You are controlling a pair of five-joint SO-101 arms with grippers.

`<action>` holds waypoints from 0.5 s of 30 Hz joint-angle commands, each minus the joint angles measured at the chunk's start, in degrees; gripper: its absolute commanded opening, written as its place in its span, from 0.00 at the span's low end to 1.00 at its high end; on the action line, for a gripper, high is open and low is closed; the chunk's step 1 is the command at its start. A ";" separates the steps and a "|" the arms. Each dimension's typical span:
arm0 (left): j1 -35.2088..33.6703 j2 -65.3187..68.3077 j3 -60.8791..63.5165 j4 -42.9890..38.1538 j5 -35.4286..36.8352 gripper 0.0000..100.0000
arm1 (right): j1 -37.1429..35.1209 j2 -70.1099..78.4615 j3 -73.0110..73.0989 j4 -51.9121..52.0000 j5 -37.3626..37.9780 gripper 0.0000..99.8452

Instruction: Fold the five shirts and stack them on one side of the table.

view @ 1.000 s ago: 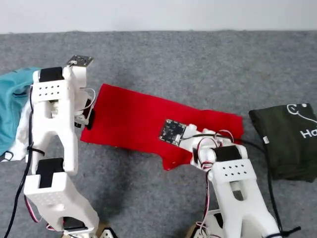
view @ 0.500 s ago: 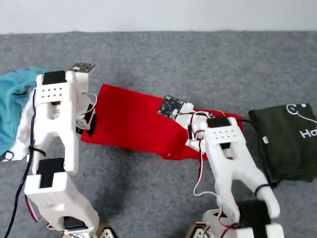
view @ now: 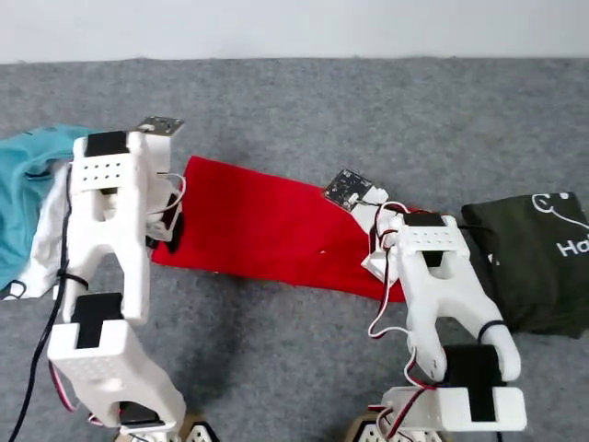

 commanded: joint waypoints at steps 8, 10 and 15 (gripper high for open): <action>15.12 -3.16 -0.31 1.05 -0.53 0.11 | 3.47 -0.04 -2.99 -2.07 -9.93 0.20; 19.08 -2.90 -0.31 1.05 1.41 0.11 | 3.91 0.04 -4.40 -1.63 -11.96 0.20; 28.13 -2.99 -1.45 -1.93 4.75 0.11 | 5.85 -0.04 -5.27 -1.54 -13.10 0.20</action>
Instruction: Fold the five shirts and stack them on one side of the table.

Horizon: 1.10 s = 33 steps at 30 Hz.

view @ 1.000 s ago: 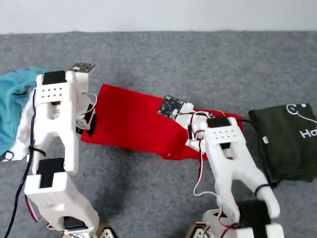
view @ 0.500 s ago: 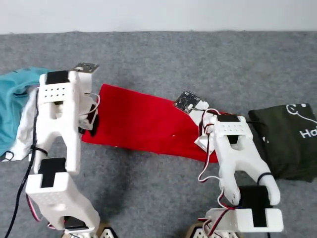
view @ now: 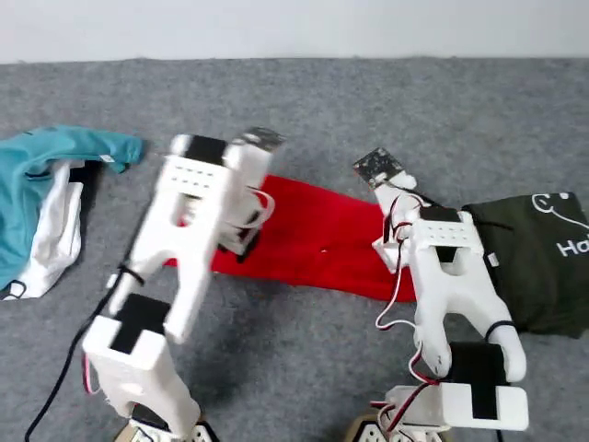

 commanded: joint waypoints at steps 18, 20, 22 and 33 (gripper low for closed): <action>14.68 -1.58 -2.77 -11.60 6.68 0.11 | 5.32 -2.86 -6.77 4.00 -0.97 0.20; 14.68 0.88 -2.77 -12.92 7.56 0.11 | 6.64 -4.79 -8.79 6.55 -0.97 0.20; 14.68 3.52 -3.12 -13.27 9.93 0.11 | 8.57 -6.46 -10.46 8.57 -0.70 0.20; 14.51 10.90 -8.57 -15.12 11.08 0.11 | 19.91 -8.57 -11.16 9.98 -0.79 0.20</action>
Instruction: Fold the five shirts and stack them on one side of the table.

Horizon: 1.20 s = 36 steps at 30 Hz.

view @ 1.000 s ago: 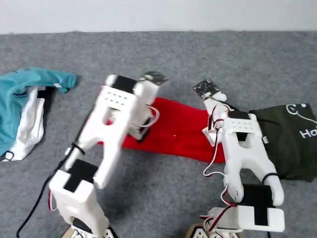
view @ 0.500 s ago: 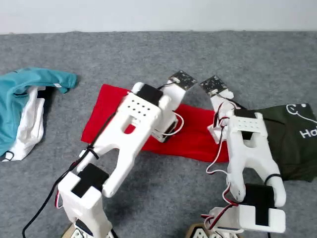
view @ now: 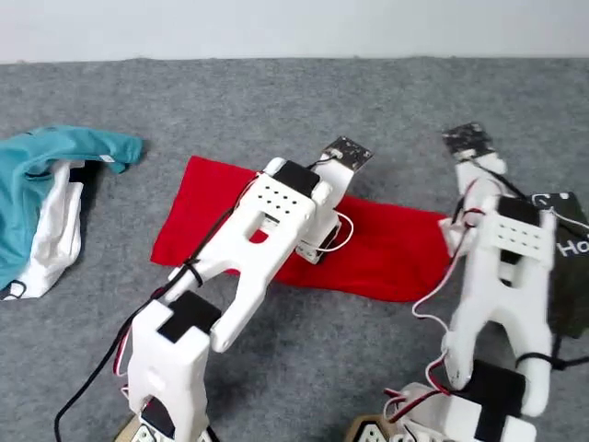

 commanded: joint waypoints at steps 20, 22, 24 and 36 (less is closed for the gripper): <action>-3.78 10.02 -8.40 -2.37 0.09 0.11 | 1.71 -2.86 1.05 3.21 -0.26 0.20; -3.87 9.49 -9.54 -1.58 0.18 0.11 | 1.71 -2.86 1.05 3.21 -0.26 0.20; -3.78 8.09 -12.44 2.02 0.35 0.11 | 1.71 -2.86 1.05 3.30 -0.26 0.20; -1.41 5.10 -20.00 8.97 0.44 0.11 | 1.71 -2.86 1.05 3.65 -0.53 0.20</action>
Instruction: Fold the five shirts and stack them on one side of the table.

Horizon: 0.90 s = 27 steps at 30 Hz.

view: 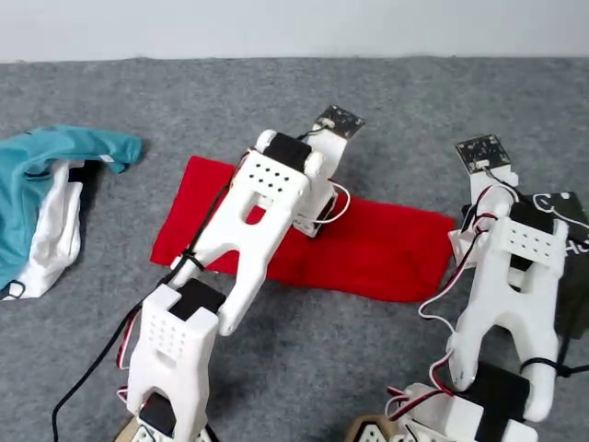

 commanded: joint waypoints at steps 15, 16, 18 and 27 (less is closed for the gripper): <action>2.46 13.71 -2.86 -7.30 0.35 0.11 | 0.22 -2.51 2.46 -0.31 -0.26 0.20; 2.55 13.10 -4.00 -6.33 0.35 0.11 | 0.22 -2.51 2.46 -0.31 -0.26 0.20; 2.64 11.34 -7.60 -3.25 0.70 0.11 | 0.22 -2.51 2.46 -0.31 -0.26 0.20; -1.67 2.55 -20.70 6.15 0.88 0.12 | 0.40 -2.51 2.46 0.13 -0.44 0.20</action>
